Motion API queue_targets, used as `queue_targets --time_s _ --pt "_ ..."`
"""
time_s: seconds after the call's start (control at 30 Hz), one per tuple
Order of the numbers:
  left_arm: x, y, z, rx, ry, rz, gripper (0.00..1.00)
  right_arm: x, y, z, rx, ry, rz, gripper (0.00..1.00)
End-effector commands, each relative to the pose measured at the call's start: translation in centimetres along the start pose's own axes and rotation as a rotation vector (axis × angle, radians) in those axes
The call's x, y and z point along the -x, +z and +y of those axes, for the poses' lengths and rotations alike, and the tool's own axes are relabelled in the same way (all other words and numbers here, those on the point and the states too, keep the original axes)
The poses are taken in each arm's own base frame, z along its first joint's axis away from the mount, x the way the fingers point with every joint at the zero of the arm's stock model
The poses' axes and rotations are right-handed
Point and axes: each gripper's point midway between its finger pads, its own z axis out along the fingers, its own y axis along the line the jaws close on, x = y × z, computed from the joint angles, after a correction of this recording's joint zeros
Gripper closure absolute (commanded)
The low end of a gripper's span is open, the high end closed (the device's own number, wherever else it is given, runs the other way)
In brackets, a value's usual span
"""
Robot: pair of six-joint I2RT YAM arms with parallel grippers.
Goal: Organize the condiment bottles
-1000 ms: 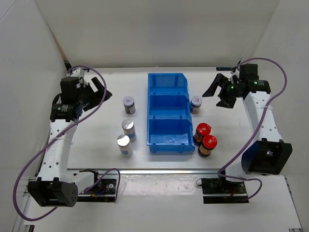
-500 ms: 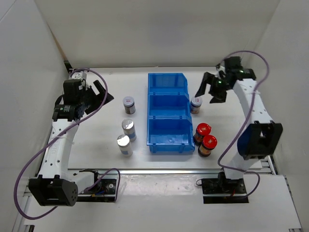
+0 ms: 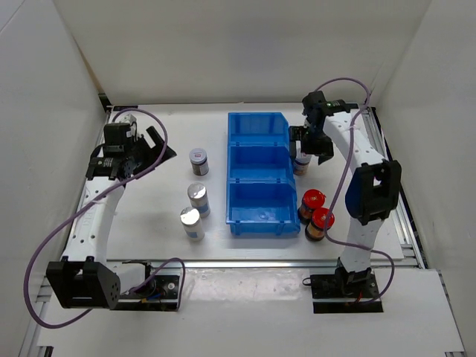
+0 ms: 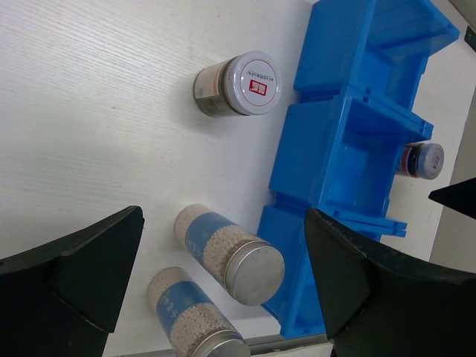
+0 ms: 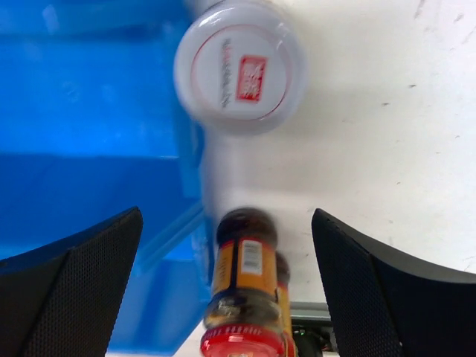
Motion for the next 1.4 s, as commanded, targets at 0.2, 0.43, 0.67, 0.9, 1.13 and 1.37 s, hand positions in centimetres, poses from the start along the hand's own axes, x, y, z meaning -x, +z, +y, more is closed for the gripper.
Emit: queue_targets --time_s 0.2,0.43,0.67,0.9,1.13,1.37 --pt "1.6 0.3 -0.7 -0.002 0.006 -0.024 0.00 3.6 2.8 -2.2 -0.100 0.067 -0.018 0.02" --pt "2.3 0.7 -0.9 -0.002 0.026 -0.024 0.00 4.9 5.2 -3.4 -0.071 0.140 0.015 0.02" --pt "1.9 1.2 -0.9 -0.009 0.031 0.003 0.00 6.4 7.0 -3.4 -0.012 0.168 0.019 0.19" --pt "1.9 0.9 -1.1 -0.021 0.042 0.000 0.00 6.8 5.9 -3.9 -0.037 0.158 -0.006 0.60" --pt "1.6 1.0 -0.5 0.000 0.040 -0.003 0.00 11.9 -4.6 -4.3 -0.089 0.206 -0.318 0.94" --pt "1.1 0.8 -0.5 0.003 0.028 -0.003 0.00 16.7 -9.4 1.7 0.215 0.144 -0.490 1.00"
